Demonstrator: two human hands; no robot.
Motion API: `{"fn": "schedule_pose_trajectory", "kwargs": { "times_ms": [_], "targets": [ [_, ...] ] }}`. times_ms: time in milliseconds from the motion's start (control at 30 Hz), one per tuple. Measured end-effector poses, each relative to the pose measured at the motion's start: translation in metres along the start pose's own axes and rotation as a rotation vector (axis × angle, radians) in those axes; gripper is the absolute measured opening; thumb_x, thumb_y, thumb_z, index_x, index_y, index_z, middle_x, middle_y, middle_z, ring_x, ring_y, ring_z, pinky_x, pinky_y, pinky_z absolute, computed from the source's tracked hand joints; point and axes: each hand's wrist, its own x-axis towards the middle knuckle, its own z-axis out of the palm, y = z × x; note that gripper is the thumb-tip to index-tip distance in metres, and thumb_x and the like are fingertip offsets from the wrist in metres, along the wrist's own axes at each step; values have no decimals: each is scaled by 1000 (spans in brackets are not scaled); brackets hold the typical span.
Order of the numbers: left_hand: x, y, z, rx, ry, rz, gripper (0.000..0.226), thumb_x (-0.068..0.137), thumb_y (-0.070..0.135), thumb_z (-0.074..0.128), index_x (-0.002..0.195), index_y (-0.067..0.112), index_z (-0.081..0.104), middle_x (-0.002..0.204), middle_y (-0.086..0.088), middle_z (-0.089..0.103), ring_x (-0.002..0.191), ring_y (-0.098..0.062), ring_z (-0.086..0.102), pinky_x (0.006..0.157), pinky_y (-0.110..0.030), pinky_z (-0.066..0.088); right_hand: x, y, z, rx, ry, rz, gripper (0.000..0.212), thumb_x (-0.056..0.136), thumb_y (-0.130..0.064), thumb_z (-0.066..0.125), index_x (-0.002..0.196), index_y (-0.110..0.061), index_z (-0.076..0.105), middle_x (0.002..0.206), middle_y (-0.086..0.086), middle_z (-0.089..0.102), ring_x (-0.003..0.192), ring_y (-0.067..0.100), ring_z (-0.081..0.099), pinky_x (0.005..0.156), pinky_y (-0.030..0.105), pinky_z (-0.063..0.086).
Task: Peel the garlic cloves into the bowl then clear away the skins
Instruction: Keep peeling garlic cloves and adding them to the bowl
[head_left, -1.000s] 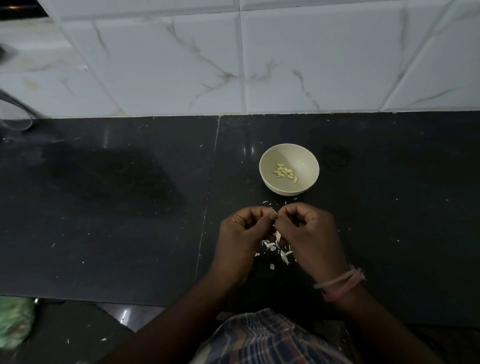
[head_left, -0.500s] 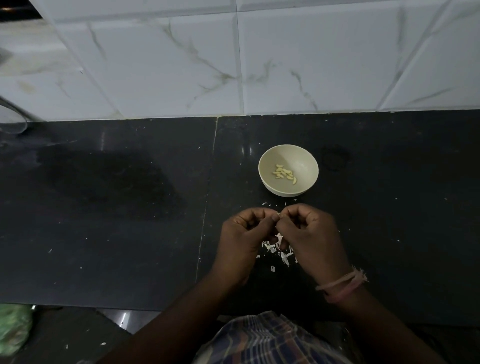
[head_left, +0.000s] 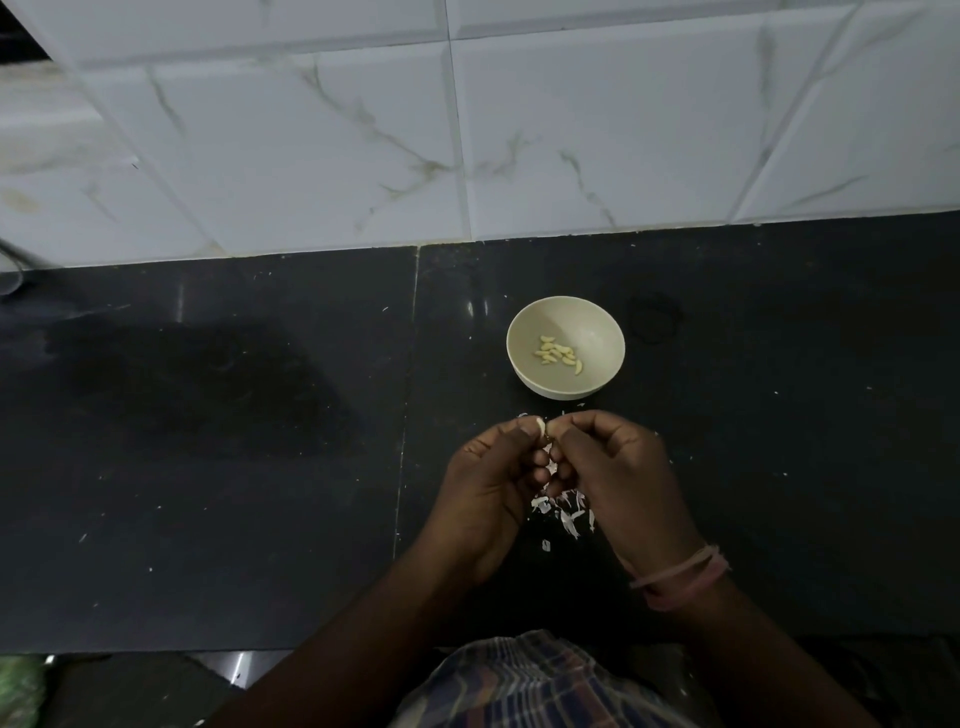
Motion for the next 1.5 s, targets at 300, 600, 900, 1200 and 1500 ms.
{"fn": "schedule_pose_trajectory", "kwargs": {
  "times_ms": [300, 600, 900, 1200, 1500],
  "targets": [
    [3, -2, -5, 179, 63, 130, 10, 94, 10, 65, 93, 4, 73, 80, -19, 67, 66, -23, 60, 65, -33, 52, 4, -5, -3, -191, 35, -100, 8, 90, -6, 69, 83, -7, 72, 62, 8, 70, 49, 17, 62, 50, 25, 52],
    [-4, 9, -6, 297, 63, 199, 8, 92, 4, 68, 95, 1, 75, 89, -24, 73, 77, -31, 67, 71, -38, 57, 11, 4, -4, 1, -65, 15, 11, 95, -9, 66, 96, 2, 70, 75, 14, 72, 61, 23, 65, 59, 33, 55],
    [-2, 6, -12, 222, 143, 193, 15, 91, 19, 70, 101, 9, 77, 94, -22, 72, 87, -31, 66, 86, -48, 55, 16, 3, 2, 434, -87, 102, 18, 83, -14, 64, 93, 0, 69, 74, 10, 64, 67, 15, 59, 58, 24, 53],
    [-7, 9, 0, 386, 136, 243, 10, 96, 11, 67, 95, 3, 74, 91, -23, 74, 82, -33, 70, 81, -49, 58, 15, 4, 2, 220, 3, 40, 7, 80, -19, 75, 80, -12, 78, 80, 16, 73, 71, 25, 67, 69, 39, 57],
    [-2, 8, 3, 527, 193, 274, 10, 93, 10, 68, 87, 1, 67, 78, -21, 69, 67, -19, 62, 62, -34, 51, 16, 5, 3, -46, 53, -46, 6, 89, -11, 74, 84, -8, 77, 74, 13, 75, 67, 21, 69, 66, 34, 56]
  ]
}}
